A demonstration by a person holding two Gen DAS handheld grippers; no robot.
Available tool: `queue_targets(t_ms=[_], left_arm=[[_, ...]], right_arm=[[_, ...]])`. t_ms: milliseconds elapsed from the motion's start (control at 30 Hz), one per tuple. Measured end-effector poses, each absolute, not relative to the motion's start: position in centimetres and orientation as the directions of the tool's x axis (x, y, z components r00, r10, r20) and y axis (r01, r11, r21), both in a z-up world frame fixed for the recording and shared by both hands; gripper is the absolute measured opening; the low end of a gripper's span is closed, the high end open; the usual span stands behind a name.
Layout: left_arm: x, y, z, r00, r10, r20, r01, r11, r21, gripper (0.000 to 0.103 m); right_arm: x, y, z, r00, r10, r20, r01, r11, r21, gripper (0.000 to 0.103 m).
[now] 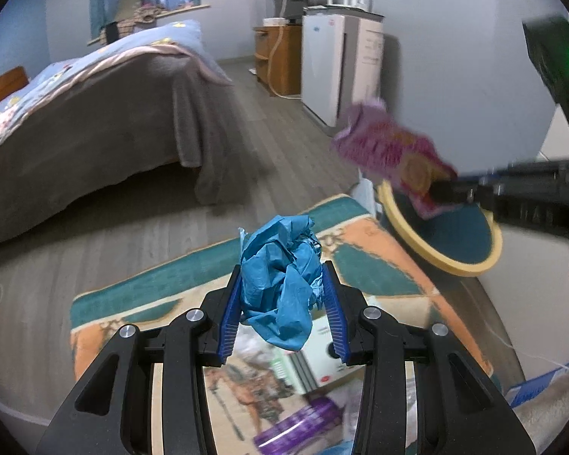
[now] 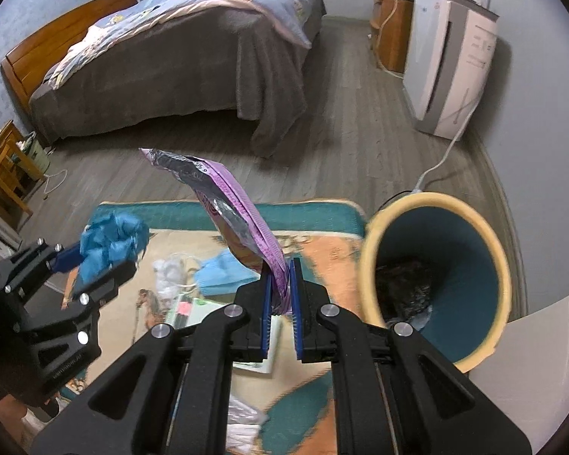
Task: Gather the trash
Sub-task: 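Carry the wrapper and glove over the teal bin and open both grippers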
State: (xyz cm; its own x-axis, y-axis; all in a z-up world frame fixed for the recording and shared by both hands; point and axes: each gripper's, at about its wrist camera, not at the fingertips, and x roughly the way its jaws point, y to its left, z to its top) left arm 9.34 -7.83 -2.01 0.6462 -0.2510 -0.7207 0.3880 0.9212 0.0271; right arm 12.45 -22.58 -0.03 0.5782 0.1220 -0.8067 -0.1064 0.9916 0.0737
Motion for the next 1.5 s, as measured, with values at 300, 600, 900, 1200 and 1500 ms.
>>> queue_targets(t_ms=[300,600,900,1200,1500], left_arm=[[9.0,-12.1,-2.3,0.619,-0.294,-0.729,0.464,0.885,0.037,0.042],[9.1,-18.2,-2.3,0.582,-0.355,-0.732,0.567,0.822,0.053,0.042],[9.8,-25.1,-3.9,0.506,-0.419,-0.754,0.684,0.727,0.055,0.042],[12.5,-28.7,-8.1,0.426,-0.395,-0.814,0.71,0.703,0.031,0.042],[13.9,-29.8,-6.6,0.494,-0.424,-0.759,0.671,0.741,0.022,0.081]], right_arm=[[12.4,-33.0,0.6,0.591,0.003,-0.806,0.05,0.998,0.04,0.008],[12.5,-40.1,-3.3,0.517,-0.073,-0.853,0.227,0.972,0.054,0.008],[13.1,-43.6,-5.8,0.49,-0.127,-0.863,0.38,0.921,0.08,0.008],[13.0,-45.3,-9.5,0.403,-0.117,-0.908,0.449,0.89,0.084,0.008],[13.1,-44.9,-8.4,0.445,-0.101,-0.89,0.423,0.9,0.109,0.046]])
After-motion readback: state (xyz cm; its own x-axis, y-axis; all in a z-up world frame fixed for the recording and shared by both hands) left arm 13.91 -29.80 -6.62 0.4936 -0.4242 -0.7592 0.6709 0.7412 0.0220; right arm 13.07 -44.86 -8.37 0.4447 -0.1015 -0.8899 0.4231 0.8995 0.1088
